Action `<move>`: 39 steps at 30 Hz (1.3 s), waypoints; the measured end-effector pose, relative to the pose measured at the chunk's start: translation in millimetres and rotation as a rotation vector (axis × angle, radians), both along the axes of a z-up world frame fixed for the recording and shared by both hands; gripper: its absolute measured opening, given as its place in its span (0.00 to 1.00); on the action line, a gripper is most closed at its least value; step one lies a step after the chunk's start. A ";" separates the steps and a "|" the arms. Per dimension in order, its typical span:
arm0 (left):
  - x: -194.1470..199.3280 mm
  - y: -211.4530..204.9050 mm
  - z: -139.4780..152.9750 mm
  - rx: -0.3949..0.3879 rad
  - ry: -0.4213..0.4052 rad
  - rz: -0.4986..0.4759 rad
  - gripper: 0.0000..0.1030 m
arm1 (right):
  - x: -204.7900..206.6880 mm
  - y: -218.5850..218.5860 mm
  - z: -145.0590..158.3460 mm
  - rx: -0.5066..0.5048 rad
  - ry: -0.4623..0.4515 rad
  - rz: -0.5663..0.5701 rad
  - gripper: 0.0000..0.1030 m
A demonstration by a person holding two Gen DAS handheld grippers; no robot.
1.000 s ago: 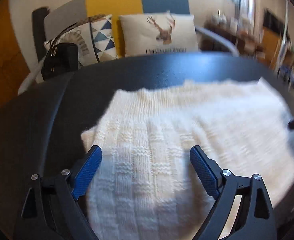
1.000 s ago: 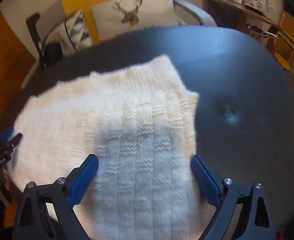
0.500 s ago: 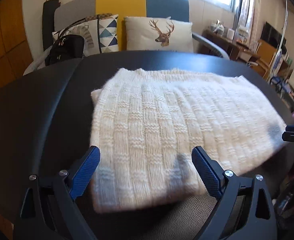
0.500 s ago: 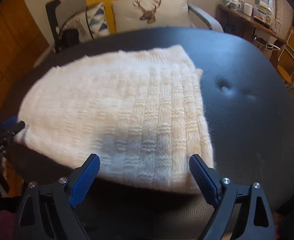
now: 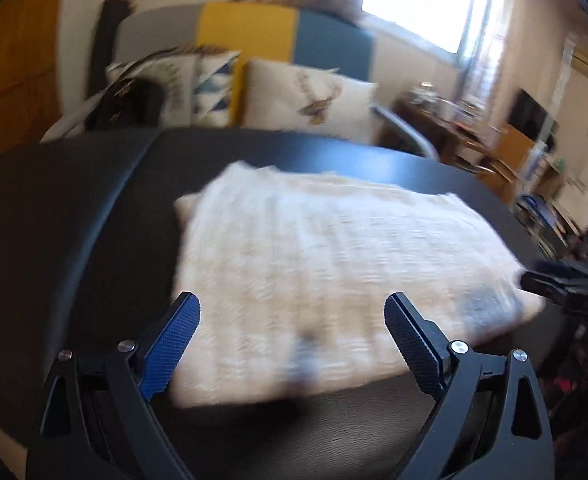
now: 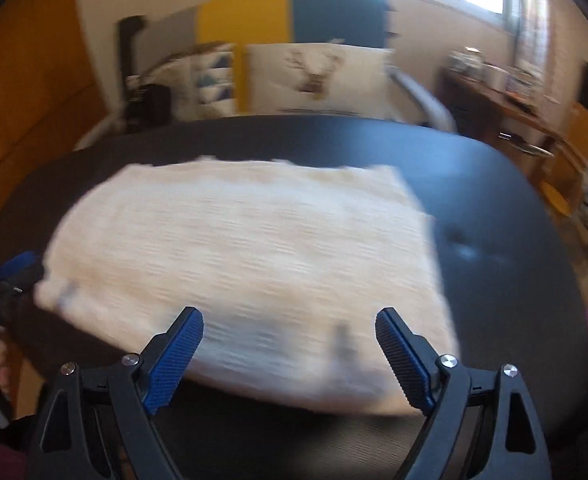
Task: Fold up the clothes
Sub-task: 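Smooth the folded cream sweater with both open grippers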
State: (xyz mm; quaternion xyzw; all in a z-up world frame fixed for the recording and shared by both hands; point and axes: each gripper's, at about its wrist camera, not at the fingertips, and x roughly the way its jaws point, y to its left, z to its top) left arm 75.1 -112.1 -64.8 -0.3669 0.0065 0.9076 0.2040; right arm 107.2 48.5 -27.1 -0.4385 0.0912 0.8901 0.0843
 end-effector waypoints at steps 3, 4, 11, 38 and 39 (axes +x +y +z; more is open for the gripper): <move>-2.9 44.8 -26.2 -0.165 -0.029 -0.118 0.93 | -36.4 -27.6 -40.2 0.002 -0.131 0.045 0.86; -4.6 56.7 -39.6 -0.223 -0.058 -0.145 0.93 | -47.1 -33.1 -59.7 0.012 -0.197 0.045 0.88; 1.1 39.3 -8.0 0.070 -0.018 -0.189 0.93 | -35.2 -33.8 -34.9 -0.028 -0.071 0.057 0.90; -35.9 59.4 -11.6 -0.055 -0.018 -0.137 0.92 | -58.4 10.4 -50.2 0.011 -0.134 0.116 0.90; -38.4 56.1 -2.2 -0.015 -0.008 -0.138 0.92 | -61.1 11.0 -42.2 0.000 -0.120 0.112 0.90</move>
